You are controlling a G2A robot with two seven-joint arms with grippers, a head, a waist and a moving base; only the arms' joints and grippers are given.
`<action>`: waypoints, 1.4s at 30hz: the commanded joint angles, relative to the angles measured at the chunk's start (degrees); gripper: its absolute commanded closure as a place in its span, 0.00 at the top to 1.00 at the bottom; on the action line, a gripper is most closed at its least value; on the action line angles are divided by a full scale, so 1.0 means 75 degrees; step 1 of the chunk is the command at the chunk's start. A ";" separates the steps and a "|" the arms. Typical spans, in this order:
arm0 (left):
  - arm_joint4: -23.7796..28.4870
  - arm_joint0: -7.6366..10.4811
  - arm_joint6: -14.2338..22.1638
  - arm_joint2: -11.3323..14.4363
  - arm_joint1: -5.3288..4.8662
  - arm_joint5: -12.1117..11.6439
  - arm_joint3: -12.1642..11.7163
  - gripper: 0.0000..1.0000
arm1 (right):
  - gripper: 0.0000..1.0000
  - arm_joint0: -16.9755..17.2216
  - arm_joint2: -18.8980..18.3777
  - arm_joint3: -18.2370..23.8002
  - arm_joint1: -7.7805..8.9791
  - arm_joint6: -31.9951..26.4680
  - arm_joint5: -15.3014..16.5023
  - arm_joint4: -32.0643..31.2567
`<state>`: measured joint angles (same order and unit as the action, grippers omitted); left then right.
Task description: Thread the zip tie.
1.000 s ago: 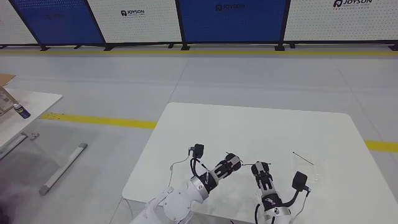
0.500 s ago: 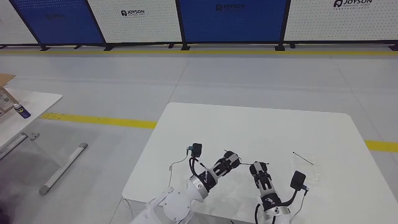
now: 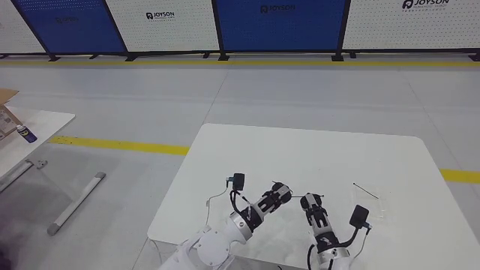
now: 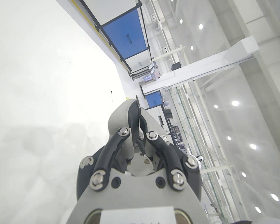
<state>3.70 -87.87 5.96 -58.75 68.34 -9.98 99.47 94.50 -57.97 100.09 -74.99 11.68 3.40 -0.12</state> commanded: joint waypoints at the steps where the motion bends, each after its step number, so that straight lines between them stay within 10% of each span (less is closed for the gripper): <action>1: 0.0074 0.0004 0.0013 0.0000 0.0006 -0.0036 0.0005 0.00 | 0.00 -0.0018 0.0007 -0.0024 -0.0020 0.0011 0.0090 0.0066; 42: -0.1135 0.0061 0.0033 0.0032 -0.0008 0.0521 -0.0151 0.26 | 0.00 0.0011 -0.0063 -0.0014 -0.0240 0.0090 -0.0511 -0.0513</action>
<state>-4.67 -87.42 6.23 -58.58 68.27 -6.12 98.36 94.54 -58.43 99.95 -76.76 12.39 -0.51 -3.91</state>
